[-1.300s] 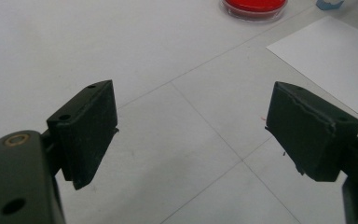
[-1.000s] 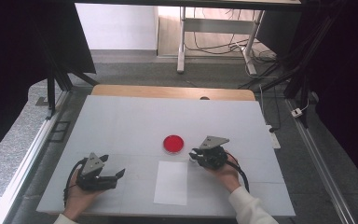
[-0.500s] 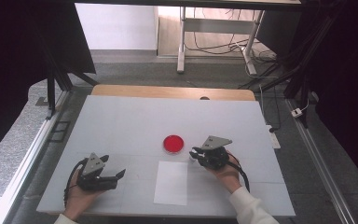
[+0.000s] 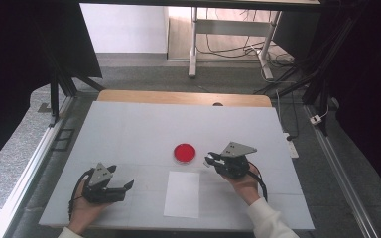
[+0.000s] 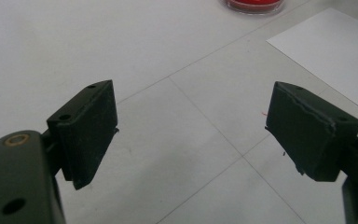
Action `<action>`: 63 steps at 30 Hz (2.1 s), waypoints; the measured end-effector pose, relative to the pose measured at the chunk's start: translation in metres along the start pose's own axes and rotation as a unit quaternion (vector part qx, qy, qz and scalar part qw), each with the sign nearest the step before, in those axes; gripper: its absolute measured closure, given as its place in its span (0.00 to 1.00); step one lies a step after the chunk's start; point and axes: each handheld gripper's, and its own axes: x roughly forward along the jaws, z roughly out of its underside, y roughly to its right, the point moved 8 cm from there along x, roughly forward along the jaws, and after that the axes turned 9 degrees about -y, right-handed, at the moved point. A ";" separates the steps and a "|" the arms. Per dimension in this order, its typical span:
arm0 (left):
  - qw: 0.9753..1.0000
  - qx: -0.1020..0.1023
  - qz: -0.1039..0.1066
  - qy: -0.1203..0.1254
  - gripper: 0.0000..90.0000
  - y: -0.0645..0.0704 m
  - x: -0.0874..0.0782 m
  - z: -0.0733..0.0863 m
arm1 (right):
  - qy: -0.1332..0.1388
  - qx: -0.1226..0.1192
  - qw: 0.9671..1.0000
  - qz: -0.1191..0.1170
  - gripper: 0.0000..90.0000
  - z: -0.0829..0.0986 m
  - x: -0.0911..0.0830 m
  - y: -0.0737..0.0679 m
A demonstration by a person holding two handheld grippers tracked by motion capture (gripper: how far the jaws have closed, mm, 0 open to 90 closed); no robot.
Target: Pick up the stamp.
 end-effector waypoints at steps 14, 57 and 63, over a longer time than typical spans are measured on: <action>1.000 0.001 0.000 -0.001 0.19 0.000 0.001 0.000 | 0.035 0.020 0.999 -0.004 0.84 -0.009 -0.018 0.000; 1.000 0.007 0.002 -0.005 0.18 0.003 0.005 -0.001 | 0.059 -0.010 0.995 -0.084 0.84 -0.032 -0.018 -0.063; 1.000 0.010 0.001 -0.006 0.18 0.003 0.006 -0.001 | 0.055 -0.012 0.994 -0.089 0.84 -0.031 -0.015 -0.067</action>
